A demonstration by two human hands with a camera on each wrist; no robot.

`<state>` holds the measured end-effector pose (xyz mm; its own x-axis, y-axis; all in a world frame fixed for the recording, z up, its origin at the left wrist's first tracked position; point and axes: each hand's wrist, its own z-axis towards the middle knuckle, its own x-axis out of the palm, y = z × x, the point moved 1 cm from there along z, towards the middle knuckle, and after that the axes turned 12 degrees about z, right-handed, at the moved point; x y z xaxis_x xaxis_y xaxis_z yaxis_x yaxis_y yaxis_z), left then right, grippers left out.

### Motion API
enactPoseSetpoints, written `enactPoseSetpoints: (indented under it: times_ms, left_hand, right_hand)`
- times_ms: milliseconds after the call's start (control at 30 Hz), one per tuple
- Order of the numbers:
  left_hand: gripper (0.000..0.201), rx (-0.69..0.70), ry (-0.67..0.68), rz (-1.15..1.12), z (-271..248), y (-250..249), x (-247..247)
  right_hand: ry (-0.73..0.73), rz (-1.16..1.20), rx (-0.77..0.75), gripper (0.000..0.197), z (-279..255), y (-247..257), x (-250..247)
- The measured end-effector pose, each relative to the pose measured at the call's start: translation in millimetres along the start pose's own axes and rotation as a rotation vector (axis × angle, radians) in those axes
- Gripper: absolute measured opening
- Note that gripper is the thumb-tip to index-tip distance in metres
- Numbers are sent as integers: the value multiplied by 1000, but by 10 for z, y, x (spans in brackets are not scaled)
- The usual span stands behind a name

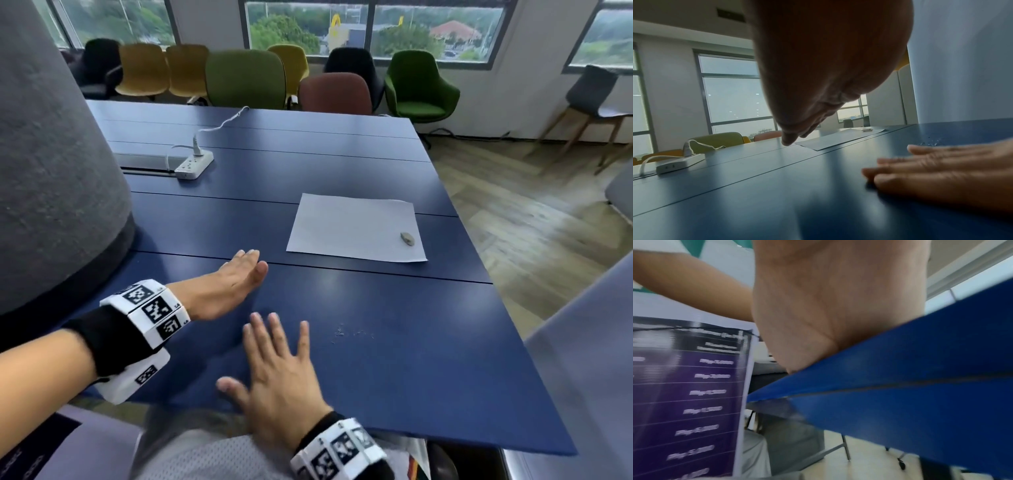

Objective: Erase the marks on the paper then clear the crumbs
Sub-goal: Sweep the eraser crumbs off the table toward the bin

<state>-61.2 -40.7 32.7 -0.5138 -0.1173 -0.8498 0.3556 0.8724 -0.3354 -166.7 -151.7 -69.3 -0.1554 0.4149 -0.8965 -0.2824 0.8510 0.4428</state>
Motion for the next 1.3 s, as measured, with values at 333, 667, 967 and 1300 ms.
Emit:
enactPoseSetpoints:
  times_ms: [333, 667, 967, 1300]
  left_hand:
    - [125, -58, 7, 9, -219, 163, 52]
    - [153, -40, 73, 138, -98, 64, 68]
    - [139, -5, 122, 216, 56, -70, 161]
    - [159, 80, 165, 327, 216, -353, 256]
  right_hand:
    - [-18, -74, 485, 120, -438, -887, -628]
    - [74, -2, 169, 108, -85, -234, -244]
    - [70, -105, 647, 120, -773, -1330, -915]
    - [57, -71, 251, 95, -572, -635, -466]
